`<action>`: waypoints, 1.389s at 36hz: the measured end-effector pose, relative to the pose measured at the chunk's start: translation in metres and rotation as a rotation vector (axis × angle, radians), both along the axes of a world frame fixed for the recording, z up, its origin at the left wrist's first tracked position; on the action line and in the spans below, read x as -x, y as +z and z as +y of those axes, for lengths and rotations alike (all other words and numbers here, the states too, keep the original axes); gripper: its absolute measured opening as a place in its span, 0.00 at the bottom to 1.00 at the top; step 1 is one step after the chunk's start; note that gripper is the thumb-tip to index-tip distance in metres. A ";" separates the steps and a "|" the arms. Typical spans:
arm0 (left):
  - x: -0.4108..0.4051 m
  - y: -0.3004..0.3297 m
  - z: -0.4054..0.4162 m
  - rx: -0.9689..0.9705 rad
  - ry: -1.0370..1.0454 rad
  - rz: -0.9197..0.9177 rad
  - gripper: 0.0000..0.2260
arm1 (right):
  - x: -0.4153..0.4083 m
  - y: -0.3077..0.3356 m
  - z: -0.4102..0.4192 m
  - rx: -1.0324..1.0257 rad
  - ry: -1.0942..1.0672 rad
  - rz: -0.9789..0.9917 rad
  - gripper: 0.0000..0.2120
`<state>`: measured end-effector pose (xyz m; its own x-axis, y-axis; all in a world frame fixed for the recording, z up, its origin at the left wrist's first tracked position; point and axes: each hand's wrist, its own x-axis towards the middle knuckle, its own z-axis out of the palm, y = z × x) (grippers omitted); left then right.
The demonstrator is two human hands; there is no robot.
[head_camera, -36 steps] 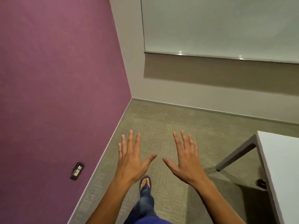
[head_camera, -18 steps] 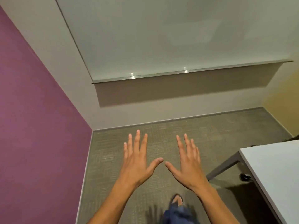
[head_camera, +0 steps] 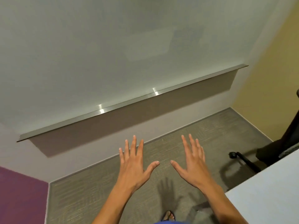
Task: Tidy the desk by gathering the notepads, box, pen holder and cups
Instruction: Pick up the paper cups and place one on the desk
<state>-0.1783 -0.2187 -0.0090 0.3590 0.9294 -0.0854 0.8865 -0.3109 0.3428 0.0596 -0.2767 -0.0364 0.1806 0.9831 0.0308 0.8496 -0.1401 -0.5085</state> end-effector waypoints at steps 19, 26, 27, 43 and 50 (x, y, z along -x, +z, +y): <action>-0.215 -0.003 0.273 0.004 -0.463 0.000 0.46 | -0.146 -0.002 0.182 -0.003 -0.388 -0.029 0.46; -0.295 0.010 0.363 -0.022 -0.657 -0.026 0.48 | -0.192 0.025 0.245 -0.054 -0.639 -0.016 0.47; -0.308 0.013 0.375 -0.033 -0.679 -0.022 0.48 | -0.200 0.029 0.252 -0.055 -0.667 -0.019 0.47; -0.556 0.014 0.436 -0.017 -0.968 -0.063 0.47 | -0.387 0.019 0.278 -0.063 -0.950 -0.061 0.48; -0.688 0.029 0.432 -0.028 -1.024 -0.058 0.47 | -0.508 0.036 0.284 -0.097 -0.970 -0.082 0.46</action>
